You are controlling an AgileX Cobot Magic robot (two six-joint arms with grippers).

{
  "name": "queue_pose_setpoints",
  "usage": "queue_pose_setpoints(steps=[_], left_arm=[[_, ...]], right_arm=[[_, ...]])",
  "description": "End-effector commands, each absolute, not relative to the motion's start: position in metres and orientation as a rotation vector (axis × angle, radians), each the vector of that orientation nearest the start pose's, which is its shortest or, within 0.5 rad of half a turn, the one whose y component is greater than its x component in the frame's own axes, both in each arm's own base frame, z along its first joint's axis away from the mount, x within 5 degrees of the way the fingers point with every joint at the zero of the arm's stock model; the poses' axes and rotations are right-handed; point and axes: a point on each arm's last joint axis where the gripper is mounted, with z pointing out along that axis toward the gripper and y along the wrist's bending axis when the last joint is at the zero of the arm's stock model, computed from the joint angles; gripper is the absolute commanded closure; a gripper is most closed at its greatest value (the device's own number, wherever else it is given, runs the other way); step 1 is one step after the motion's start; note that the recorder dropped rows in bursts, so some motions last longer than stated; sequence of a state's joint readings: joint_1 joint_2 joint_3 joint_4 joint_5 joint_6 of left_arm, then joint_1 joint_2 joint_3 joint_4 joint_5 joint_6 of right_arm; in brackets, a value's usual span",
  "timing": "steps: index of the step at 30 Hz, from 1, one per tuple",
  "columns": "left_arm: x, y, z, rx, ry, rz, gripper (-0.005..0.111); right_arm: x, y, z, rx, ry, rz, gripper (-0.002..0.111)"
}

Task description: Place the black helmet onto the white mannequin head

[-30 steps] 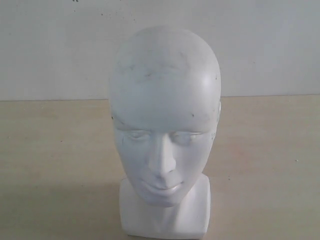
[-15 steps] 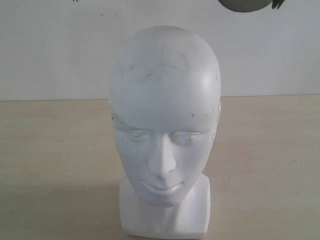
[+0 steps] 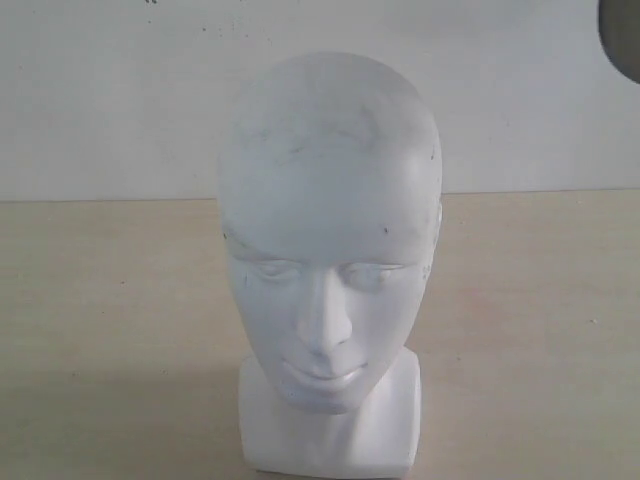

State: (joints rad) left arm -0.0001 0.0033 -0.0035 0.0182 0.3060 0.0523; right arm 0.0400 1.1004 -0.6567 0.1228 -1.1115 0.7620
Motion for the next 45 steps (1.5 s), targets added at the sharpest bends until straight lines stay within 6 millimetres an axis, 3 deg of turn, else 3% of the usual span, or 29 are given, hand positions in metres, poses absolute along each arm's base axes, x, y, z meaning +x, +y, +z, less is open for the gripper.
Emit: queue_pose_setpoints(steps=[1, 5, 11, 18, 27, 37, 41, 45], left_arm=[[0.054, 0.001, 0.186, 0.048, 1.784, 0.05, 0.102], [0.054, 0.001, 0.186, 0.048, 1.784, 0.05, 0.102], [0.054, 0.001, 0.186, 0.048, 1.784, 0.05, 0.102], [0.054, 0.001, 0.186, 0.048, 1.784, 0.05, 0.102], [0.054, 0.001, 0.186, 0.048, 1.784, 0.05, 0.102], [0.054, 0.001, 0.186, 0.048, 1.784, 0.05, 0.102], [0.054, 0.001, 0.186, 0.048, 1.784, 0.05, 0.102], [0.054, 0.001, 0.186, 0.048, 1.784, 0.05, 0.102]], right_arm=[[0.202, -0.017, 0.404, 0.349, 0.59, 0.715, 0.108], [0.2, -0.023, 0.397, 0.394, 0.591, 0.779, 0.108], [0.194, -0.02, 0.365, 0.432, 0.69, 0.805, 0.108], [0.171, -0.007, 0.346, 0.46, 0.716, 0.952, 0.108], [0.137, 0.021, 0.366, 0.342, 0.66, 1.336, 0.108], [0.111, 0.047, 0.422, 0.015, 0.576, 1.449, 0.108], [0.105, 0.067, 0.436, -0.105, 0.558, 1.485, 0.108], [0.112, 0.099, 0.447, -0.202, 0.572, 1.593, 0.108]])
